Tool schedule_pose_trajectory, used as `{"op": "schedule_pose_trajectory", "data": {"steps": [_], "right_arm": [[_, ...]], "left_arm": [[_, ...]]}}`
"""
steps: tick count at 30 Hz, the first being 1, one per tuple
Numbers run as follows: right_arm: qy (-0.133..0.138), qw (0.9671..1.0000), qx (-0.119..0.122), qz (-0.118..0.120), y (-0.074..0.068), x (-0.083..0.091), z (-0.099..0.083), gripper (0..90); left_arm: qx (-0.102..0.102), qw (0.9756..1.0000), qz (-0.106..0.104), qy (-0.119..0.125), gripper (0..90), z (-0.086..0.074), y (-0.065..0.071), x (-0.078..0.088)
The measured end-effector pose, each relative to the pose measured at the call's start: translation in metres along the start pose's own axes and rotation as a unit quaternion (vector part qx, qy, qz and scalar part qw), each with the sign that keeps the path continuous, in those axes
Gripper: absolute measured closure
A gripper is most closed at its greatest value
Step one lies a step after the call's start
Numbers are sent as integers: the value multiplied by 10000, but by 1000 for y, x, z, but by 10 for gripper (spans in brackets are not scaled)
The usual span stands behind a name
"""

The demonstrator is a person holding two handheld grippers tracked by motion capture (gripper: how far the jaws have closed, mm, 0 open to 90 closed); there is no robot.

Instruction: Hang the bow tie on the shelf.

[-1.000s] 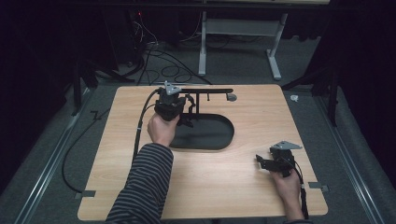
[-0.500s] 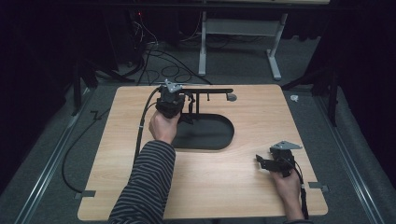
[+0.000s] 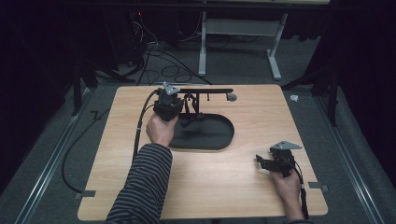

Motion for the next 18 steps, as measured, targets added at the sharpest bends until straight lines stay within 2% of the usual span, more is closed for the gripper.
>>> {"op": "schedule_pose_trajectory", "data": {"steps": [5,8,18], "right_arm": [[-7,10000,1,0,0,0,0,307],[-7,10000,0,0,0,0,0,307],[-12,10000,-11,-2,0,0,0,307]], "left_arm": [[48,9999,-105,107,757,-4,-1,9],[18,9999,-134,91,723,-6,-4,15],[-30,9996,-238,171,685,-12,-5,32]]}}
Point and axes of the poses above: each handheld gripper's, and its own axes: x roughly backward along the jaws, z roughly out of its top, y roughly to its right, the point moved 4 cm from there along -x, roughly forward along the jaws, and after that the axes turned 13 degrees about -x, right-handed, at the moved point
